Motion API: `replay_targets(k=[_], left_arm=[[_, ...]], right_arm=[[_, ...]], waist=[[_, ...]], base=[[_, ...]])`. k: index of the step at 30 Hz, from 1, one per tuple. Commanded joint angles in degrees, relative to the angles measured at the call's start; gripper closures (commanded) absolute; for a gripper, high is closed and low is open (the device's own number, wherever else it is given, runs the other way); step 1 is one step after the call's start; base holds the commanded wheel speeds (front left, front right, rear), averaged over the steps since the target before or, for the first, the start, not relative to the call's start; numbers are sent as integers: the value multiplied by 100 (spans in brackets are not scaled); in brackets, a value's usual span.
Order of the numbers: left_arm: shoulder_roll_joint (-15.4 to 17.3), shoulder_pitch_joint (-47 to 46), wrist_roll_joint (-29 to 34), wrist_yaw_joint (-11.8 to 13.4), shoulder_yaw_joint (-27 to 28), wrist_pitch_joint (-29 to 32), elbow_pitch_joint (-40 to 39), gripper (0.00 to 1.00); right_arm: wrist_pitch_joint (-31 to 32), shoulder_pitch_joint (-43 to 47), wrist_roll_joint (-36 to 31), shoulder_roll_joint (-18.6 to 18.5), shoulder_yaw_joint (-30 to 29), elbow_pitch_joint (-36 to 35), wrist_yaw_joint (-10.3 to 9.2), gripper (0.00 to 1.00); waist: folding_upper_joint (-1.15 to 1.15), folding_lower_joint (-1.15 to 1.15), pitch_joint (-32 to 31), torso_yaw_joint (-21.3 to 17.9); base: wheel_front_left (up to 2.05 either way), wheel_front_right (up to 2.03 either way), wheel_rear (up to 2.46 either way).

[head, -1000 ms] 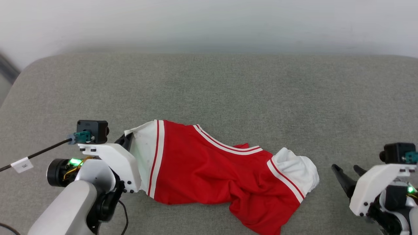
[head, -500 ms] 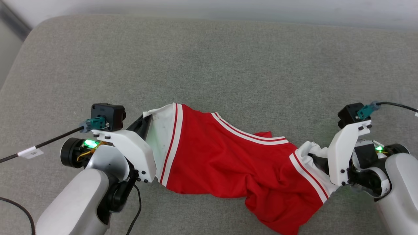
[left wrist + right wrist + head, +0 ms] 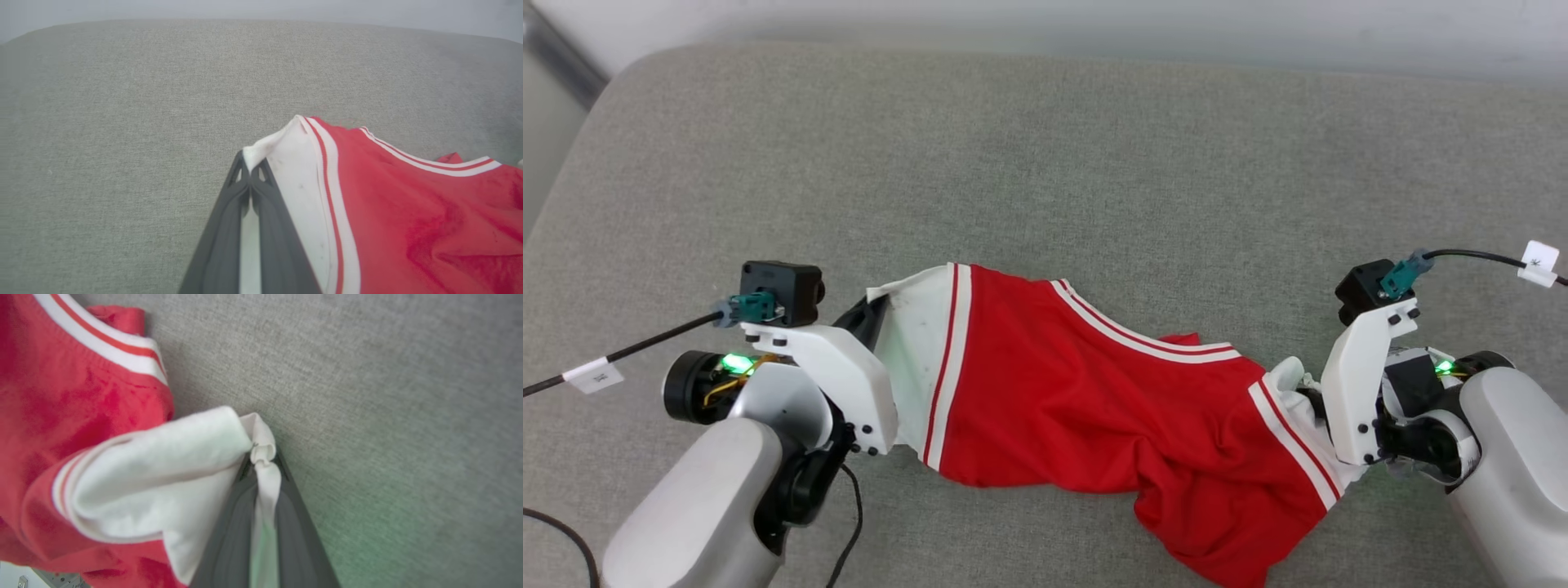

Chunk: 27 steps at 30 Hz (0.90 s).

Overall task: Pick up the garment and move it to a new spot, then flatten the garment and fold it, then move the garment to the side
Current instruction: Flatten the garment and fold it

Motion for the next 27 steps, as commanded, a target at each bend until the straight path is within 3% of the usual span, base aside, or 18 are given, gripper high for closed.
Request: replay_targets(k=[1, 5, 11, 15, 27], left_arm=[[56, -3, 19, 16, 32, -50, 30, 100], [128, -158, 74, -42, 15, 0, 65, 100], [186, -613, 130, -86, 108, 41, 256, 100], [56, -1081, -5, -189, 257, -5, 711, 100], [-318, -3407, 156, -552, 569, -534, 2300, 100]], right_arm=[[-97, 52, -62, -13, 83, 135, -6, 100], [-624, -245, -284, -197, -116, 247, -7, 100], [-1144, -607, -712, -158, -526, 558, -5, 100], [-1430, -1029, -999, -91, -739, 786, -5, 100], [-2260, -3114, -1812, -140, -1148, 1284, -6, 100]], waist=[[0, 0, -111, -60], [0, 0, -350, -143], [0, 0, -661, -286], [0, 0, -755, -405], [0, 0, -105, -582]], base=[[0, 0, 0], [0, 0, 0], [0, 0, 0], [0, 0, 0], [0, 0, 0]])
